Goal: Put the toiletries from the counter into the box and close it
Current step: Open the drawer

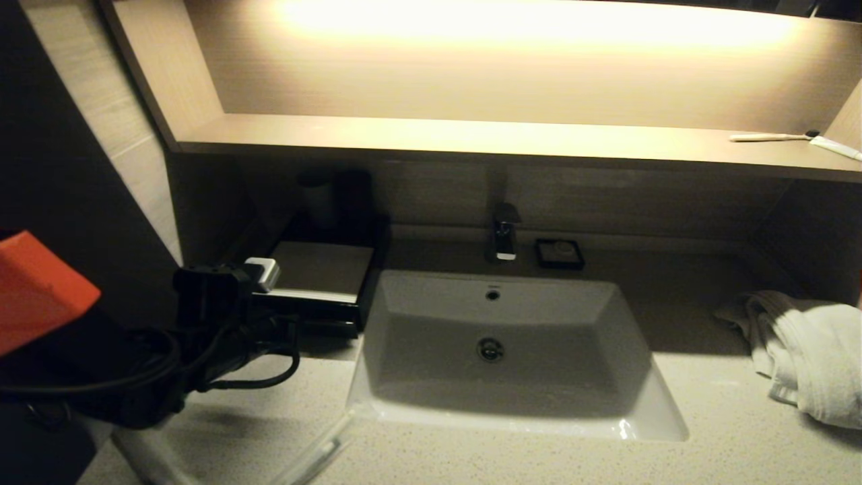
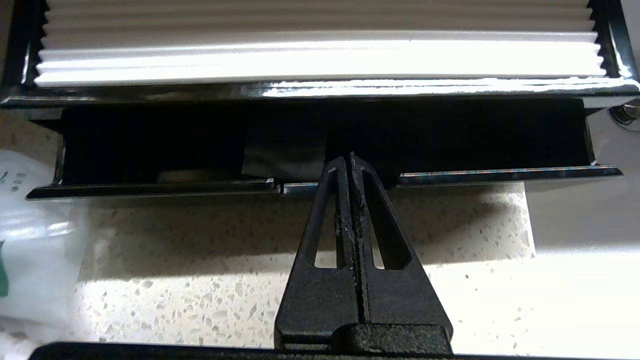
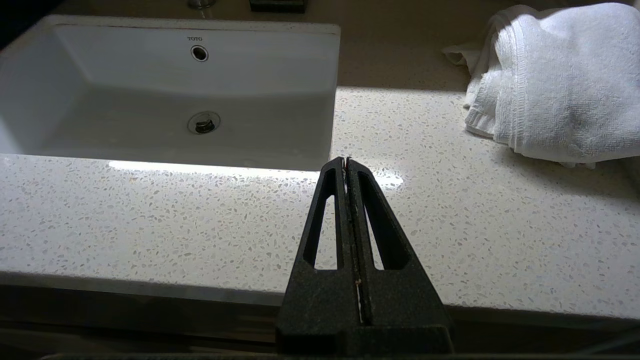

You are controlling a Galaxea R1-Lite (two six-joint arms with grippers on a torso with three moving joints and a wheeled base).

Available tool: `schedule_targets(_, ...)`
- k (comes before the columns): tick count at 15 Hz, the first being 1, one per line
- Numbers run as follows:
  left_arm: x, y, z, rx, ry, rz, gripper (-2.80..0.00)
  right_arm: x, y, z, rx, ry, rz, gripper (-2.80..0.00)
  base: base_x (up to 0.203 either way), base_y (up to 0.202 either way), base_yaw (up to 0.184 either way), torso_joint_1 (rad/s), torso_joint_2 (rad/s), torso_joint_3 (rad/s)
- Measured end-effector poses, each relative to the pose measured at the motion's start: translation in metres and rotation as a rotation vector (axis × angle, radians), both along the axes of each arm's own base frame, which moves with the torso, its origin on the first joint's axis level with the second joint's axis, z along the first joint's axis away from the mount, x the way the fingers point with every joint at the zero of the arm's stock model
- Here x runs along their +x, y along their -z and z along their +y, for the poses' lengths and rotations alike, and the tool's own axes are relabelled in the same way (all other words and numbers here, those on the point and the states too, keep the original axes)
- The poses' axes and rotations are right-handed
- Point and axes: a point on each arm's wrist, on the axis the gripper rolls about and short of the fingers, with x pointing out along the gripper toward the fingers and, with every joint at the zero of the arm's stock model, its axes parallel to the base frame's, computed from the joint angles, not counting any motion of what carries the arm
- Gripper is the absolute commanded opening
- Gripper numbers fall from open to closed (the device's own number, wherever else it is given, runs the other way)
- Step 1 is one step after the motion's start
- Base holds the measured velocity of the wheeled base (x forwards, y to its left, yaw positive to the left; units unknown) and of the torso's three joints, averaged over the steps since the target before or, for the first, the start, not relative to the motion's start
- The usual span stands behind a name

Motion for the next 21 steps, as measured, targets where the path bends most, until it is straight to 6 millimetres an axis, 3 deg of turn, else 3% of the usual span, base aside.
schedule_targets(21, 0.018, 0.009, -0.003, -0.003, -0.011, 0.004, -2.8, 0.0, 0.0, 0.0, 0.0, 0.0, 0.0, -2.8, 0.0, 0.0, 0.0, 0.0, 0.0, 0.0)
